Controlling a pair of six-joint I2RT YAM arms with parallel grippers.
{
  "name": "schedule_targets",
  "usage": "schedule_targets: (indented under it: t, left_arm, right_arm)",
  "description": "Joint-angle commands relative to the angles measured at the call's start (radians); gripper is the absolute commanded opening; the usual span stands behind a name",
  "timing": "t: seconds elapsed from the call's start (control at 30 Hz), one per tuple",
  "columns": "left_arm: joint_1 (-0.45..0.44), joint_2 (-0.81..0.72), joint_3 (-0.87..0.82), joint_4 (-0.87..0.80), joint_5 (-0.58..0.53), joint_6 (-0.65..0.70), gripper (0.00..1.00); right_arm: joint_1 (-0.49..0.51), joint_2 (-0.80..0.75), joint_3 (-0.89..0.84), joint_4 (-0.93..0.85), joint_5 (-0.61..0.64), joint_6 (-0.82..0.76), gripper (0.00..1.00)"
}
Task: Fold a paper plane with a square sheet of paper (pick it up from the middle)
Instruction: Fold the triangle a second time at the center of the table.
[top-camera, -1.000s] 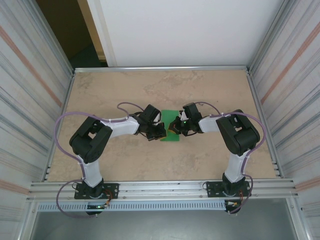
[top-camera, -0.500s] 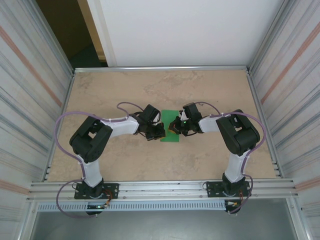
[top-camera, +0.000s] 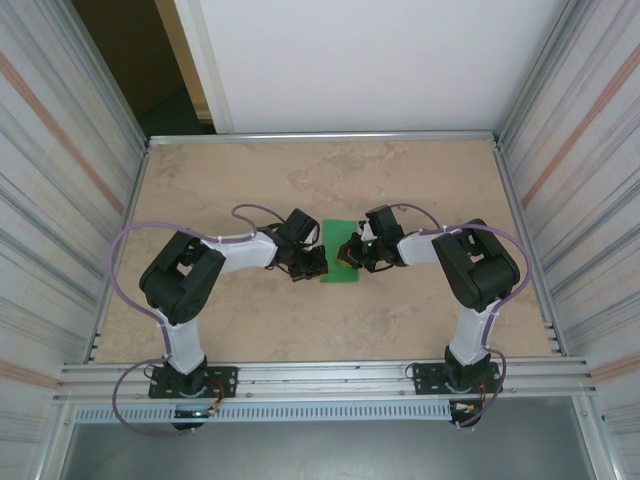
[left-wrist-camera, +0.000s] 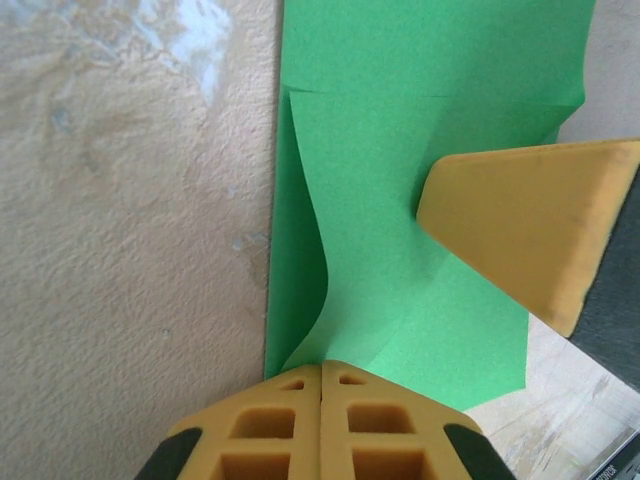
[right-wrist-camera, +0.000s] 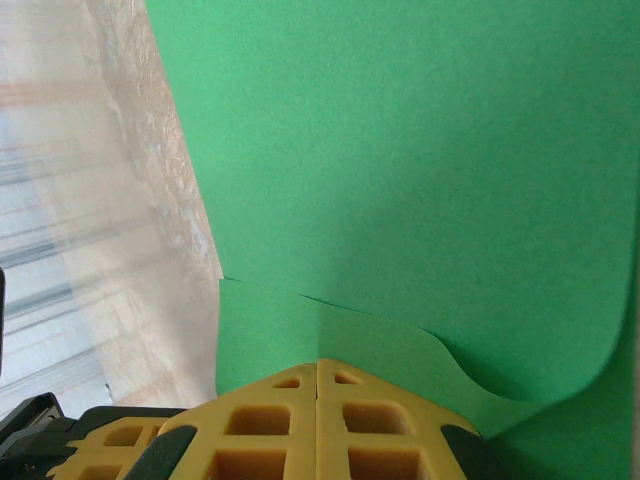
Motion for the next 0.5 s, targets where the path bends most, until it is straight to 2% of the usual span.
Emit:
schedule_targets:
  t: [0.0, 0.3, 0.47]
  left_arm:
    - [0.010, 0.007, -0.015, -0.025, -0.007, 0.018, 0.06]
    - [0.008, -0.060, 0.009, -0.005, 0.033, 0.018, 0.09]
    - [0.004, -0.027, 0.035, -0.006, 0.039, 0.019, 0.10]
  right_arm:
    - [-0.011, 0.085, -0.035, -0.146, 0.102, 0.021, 0.02]
    - [-0.011, 0.083, -0.034, -0.148, 0.100, 0.019, 0.02]
    - [-0.010, 0.082, -0.038, -0.146, 0.100, 0.019, 0.02]
